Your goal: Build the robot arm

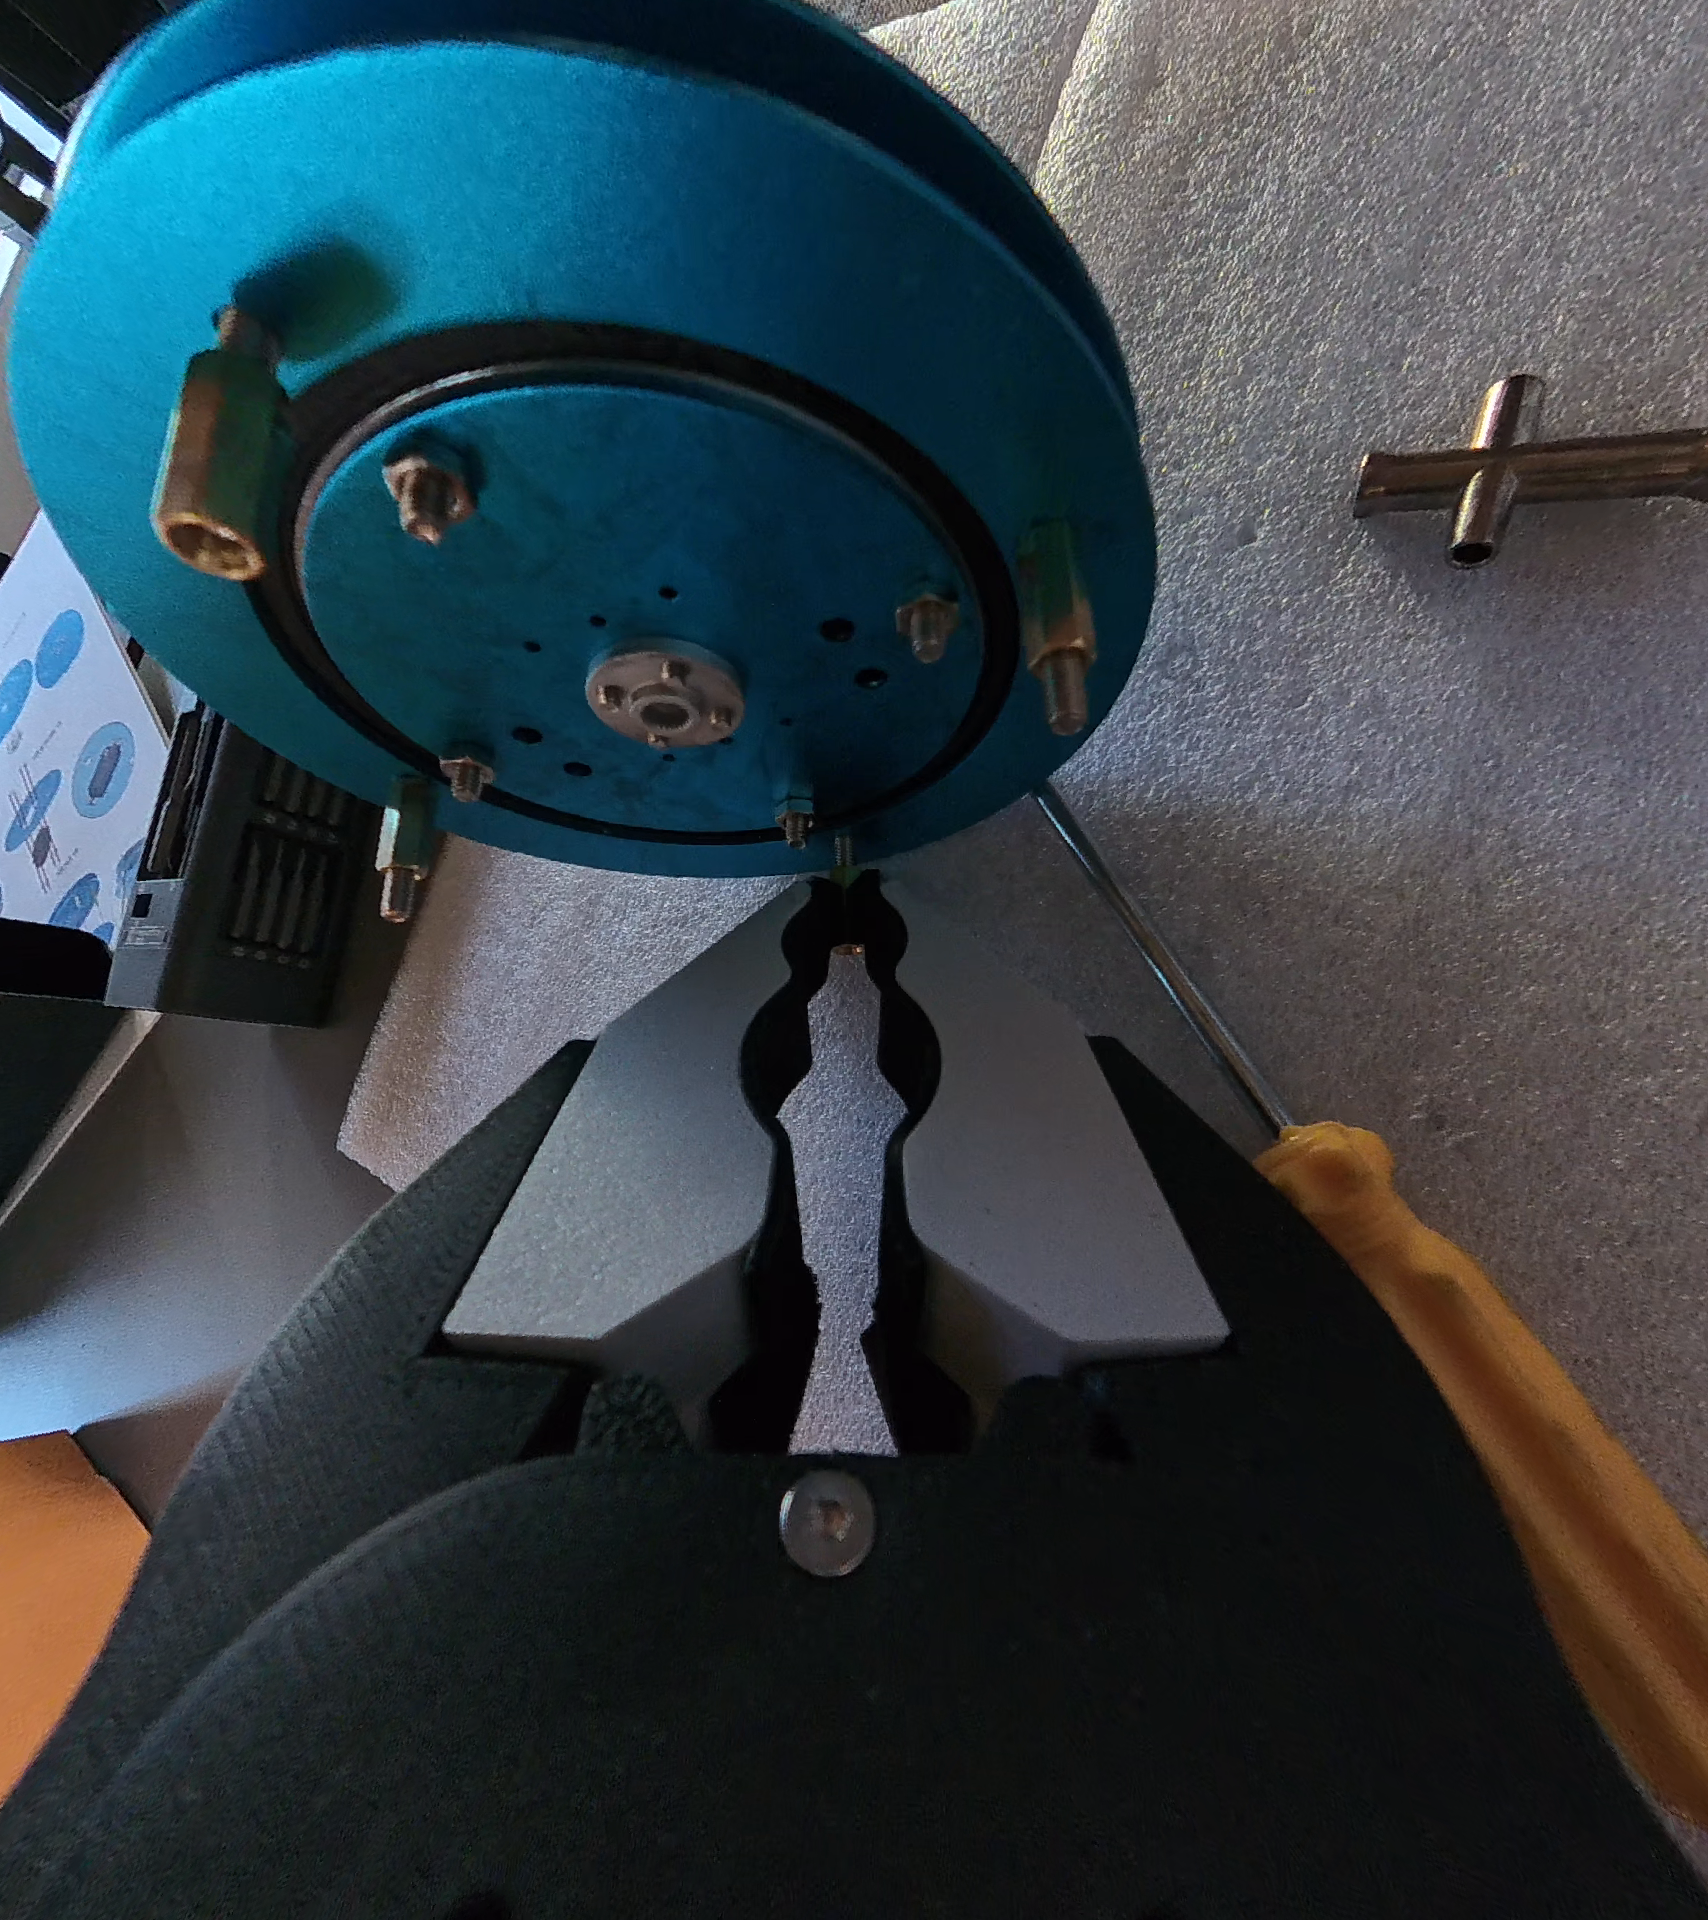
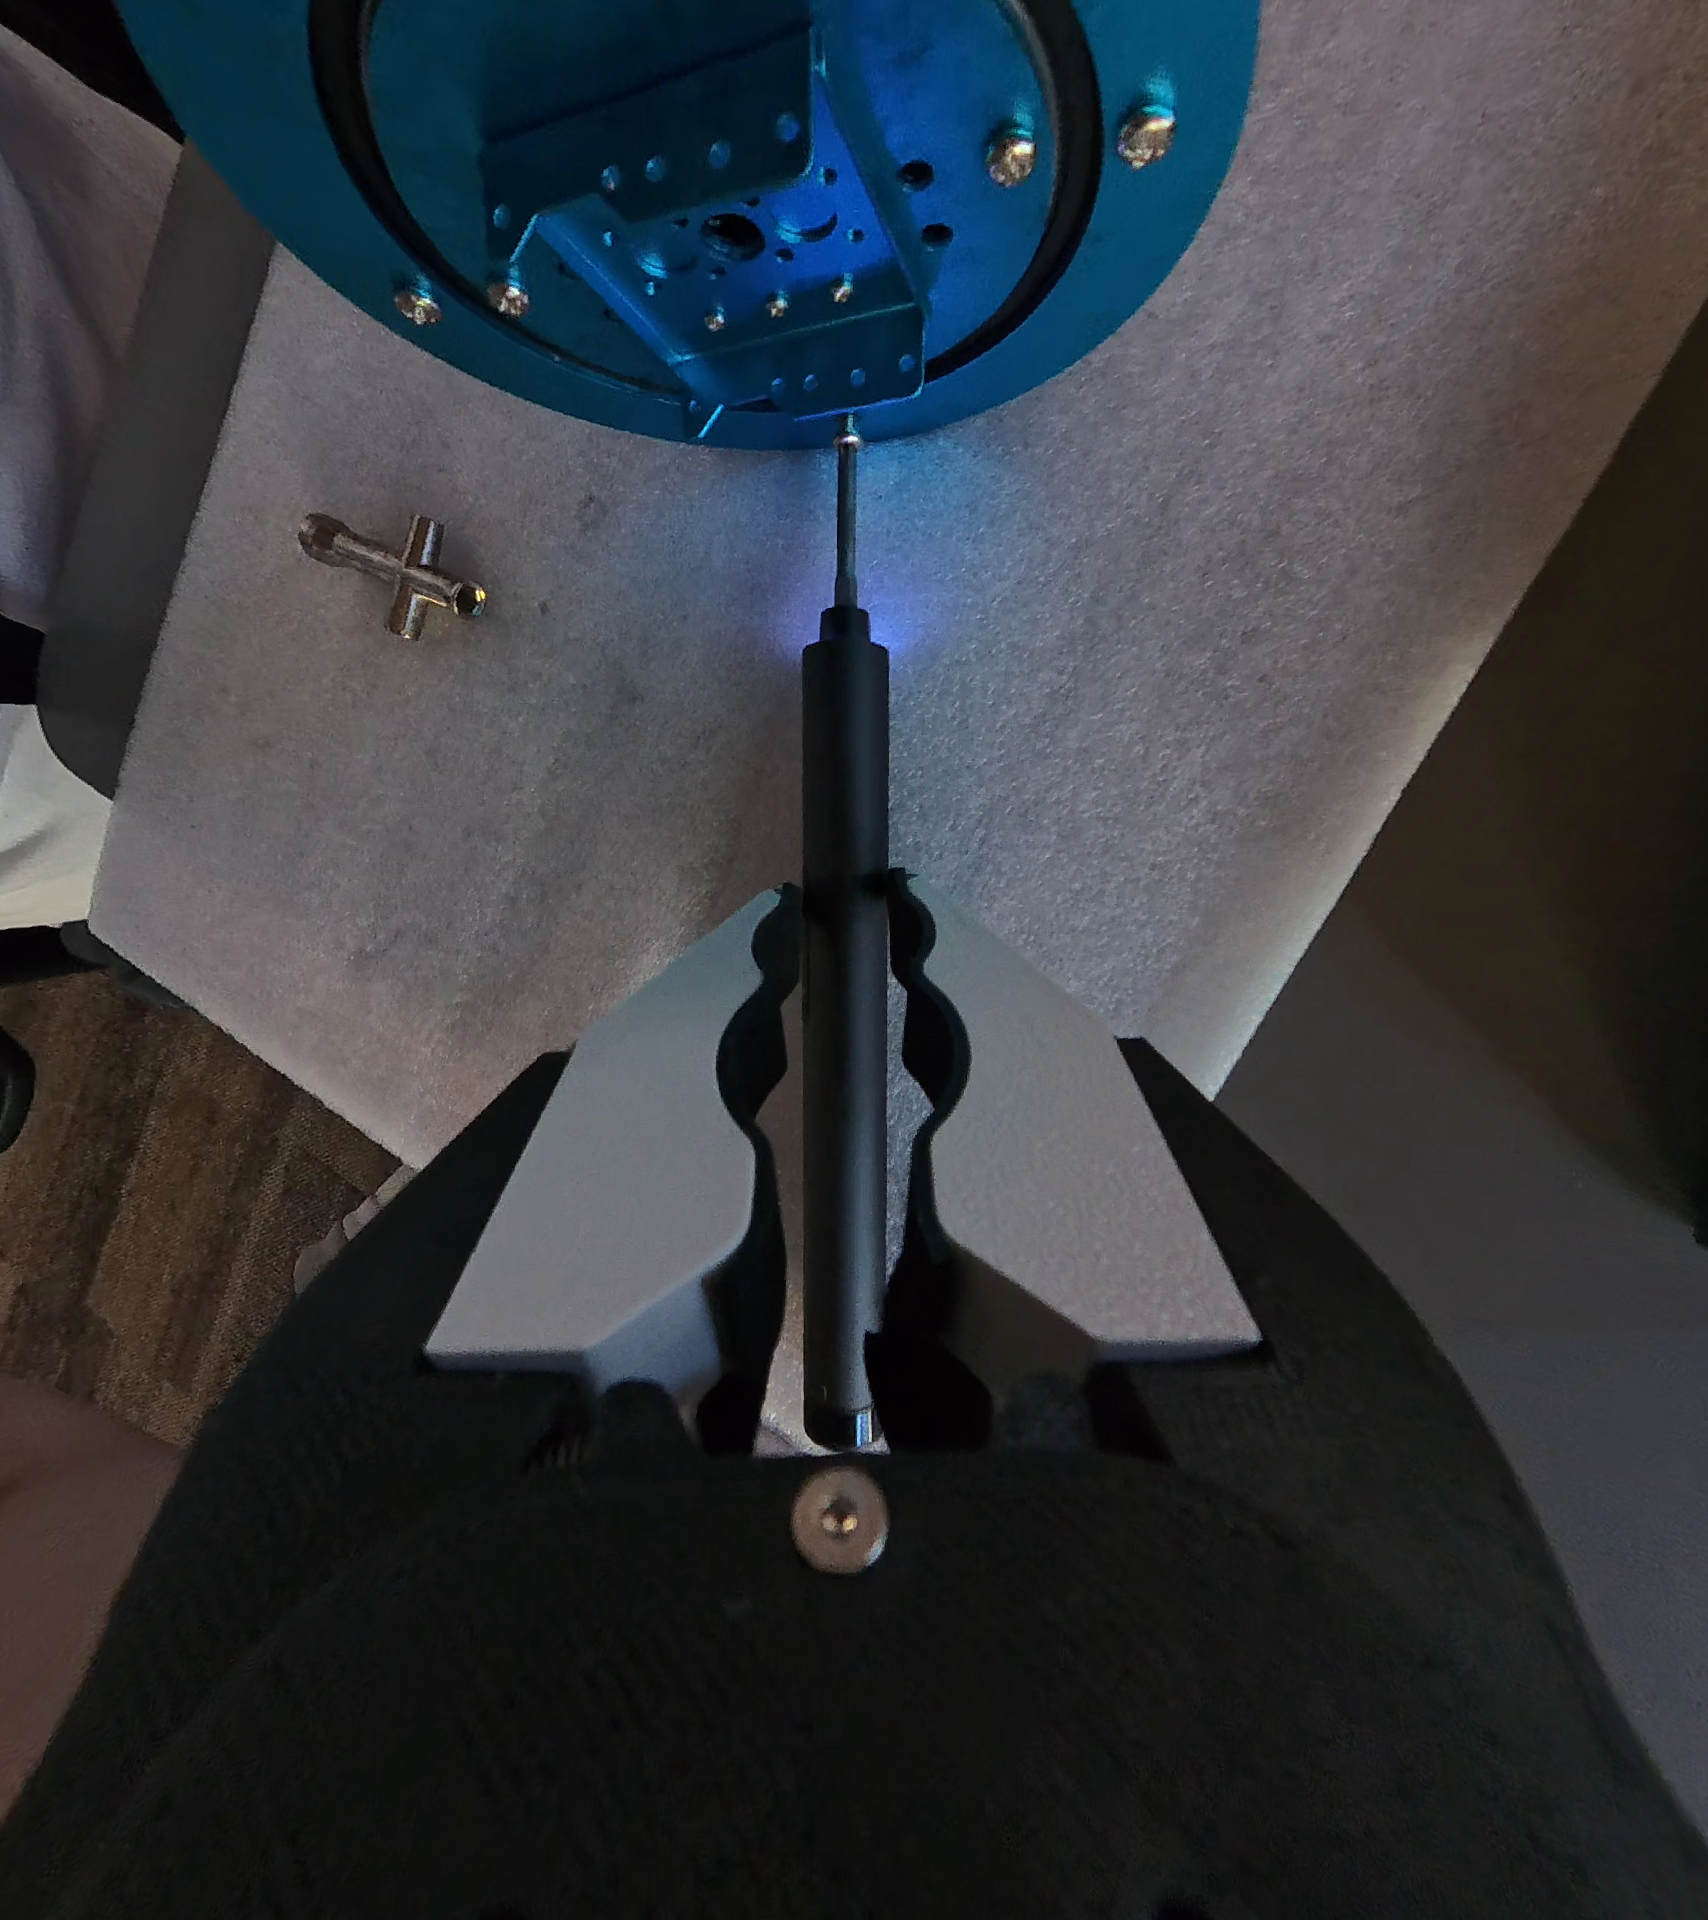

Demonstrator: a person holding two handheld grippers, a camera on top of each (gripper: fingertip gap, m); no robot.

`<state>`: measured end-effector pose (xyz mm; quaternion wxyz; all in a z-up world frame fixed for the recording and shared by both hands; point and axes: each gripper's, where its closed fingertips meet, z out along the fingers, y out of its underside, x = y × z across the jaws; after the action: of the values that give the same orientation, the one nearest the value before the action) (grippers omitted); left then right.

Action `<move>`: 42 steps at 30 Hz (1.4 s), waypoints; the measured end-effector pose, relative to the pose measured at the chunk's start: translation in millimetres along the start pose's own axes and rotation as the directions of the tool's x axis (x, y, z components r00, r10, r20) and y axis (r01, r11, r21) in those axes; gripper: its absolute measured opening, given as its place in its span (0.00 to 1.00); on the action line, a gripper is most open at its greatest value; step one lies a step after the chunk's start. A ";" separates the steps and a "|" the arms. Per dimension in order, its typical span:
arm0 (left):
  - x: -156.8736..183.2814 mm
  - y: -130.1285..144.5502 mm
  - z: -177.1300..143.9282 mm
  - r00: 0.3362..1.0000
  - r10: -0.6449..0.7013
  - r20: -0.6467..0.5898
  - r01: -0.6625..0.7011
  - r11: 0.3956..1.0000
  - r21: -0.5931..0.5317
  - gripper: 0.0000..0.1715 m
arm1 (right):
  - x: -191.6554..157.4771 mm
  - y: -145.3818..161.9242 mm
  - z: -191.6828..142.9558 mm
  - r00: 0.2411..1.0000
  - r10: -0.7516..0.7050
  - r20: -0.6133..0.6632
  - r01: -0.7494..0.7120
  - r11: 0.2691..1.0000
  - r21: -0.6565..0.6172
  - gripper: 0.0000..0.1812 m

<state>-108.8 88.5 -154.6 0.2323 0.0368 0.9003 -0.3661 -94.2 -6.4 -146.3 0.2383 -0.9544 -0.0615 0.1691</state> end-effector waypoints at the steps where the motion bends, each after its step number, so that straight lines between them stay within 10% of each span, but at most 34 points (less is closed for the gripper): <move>1: -0.1 0.0 -0.1 1.000 0.000 0.000 0.000 1.000 0.000 0.03 | 0.2 0.5 0.5 1.000 0.001 -0.003 -0.001 1.000 -0.006 0.09; 42: 0.9 1.1 0.6 1.000 0.012 0.010 -0.012 1.000 -0.022 0.02 | 1.6 3.9 8.9 0.997 -0.013 -0.070 0.009 0.998 -0.058 0.08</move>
<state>-109.1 88.8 -156.2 0.2397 0.0378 0.9029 -0.3549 -95.7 -5.6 -156.0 0.2137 -0.9658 -0.0632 0.1323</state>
